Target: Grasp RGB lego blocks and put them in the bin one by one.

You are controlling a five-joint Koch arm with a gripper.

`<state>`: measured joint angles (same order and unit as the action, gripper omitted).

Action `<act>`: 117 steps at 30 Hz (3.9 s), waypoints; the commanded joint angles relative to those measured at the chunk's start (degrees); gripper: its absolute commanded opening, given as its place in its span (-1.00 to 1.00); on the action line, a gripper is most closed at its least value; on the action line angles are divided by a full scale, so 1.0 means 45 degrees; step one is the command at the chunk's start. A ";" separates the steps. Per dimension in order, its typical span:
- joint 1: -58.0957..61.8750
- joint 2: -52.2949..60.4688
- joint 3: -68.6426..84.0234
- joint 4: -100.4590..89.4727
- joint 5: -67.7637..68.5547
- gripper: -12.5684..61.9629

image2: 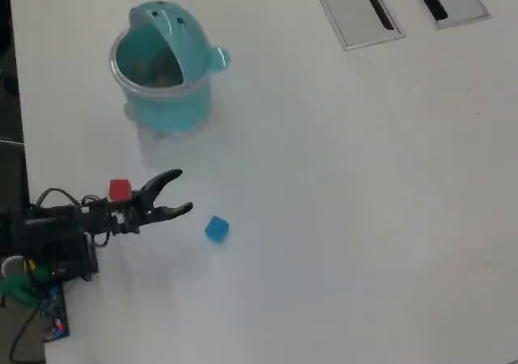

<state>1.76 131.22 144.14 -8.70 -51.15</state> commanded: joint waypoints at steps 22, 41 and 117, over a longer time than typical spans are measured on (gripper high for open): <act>-0.4395 0.1055 -0.9199 1.3105 -0.7402 0.27; -1.0625 0.0957 -0.8086 1.7656 -1.2266 0.16; -1.1230 -0.1484 0.3594 0.3574 -1.2109 -0.29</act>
<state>-48.69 123.66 161.37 12.74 -106.26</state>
